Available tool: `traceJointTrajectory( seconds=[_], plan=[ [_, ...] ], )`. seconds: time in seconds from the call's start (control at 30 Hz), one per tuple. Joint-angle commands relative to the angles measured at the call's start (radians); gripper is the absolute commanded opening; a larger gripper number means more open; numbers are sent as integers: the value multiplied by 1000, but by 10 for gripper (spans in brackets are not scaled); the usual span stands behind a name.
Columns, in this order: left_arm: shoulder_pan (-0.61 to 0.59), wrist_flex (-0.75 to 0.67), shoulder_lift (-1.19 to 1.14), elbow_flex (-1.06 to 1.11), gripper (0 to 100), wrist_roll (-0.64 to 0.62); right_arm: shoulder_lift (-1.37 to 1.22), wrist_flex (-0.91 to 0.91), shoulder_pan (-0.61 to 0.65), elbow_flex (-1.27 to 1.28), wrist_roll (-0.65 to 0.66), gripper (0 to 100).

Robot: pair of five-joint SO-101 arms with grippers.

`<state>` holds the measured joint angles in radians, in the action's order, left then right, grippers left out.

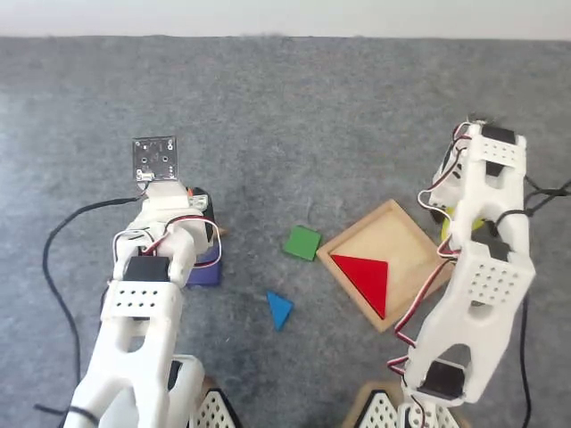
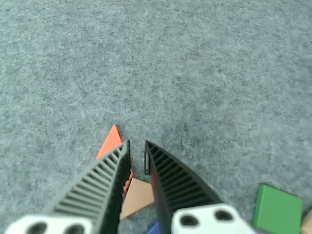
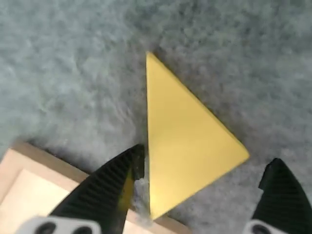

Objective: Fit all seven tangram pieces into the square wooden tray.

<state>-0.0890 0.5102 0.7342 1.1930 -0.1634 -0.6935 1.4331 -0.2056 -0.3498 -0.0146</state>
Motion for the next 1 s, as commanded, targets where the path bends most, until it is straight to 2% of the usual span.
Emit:
traceJointTrajectory(
  seconds=[0.0,0.1,0.23,0.3,0.6,0.67,0.83,0.97],
  plan=[
    [3,-28,-2,-7,47,11,-13,-21,-4,-31,15,365],
    [3,-28,-2,-7,47,11,-50,-12,-4,-51,17,346],
    [3,-28,-2,-7,47,11,-94,31,-4,-115,17,187],
    [3,-28,-2,-7,47,11,-101,31,-4,-130,17,160],
    [3,-28,-2,-7,47,11,-19,36,-4,-133,21,180],
    [3,-28,-2,-7,47,11,24,38,-12,-133,64,196],
    [3,-28,-2,-7,47,11,104,64,-8,-133,281,332],
    [3,-28,-2,-7,47,11,102,16,-13,-133,336,343]
  ],
)
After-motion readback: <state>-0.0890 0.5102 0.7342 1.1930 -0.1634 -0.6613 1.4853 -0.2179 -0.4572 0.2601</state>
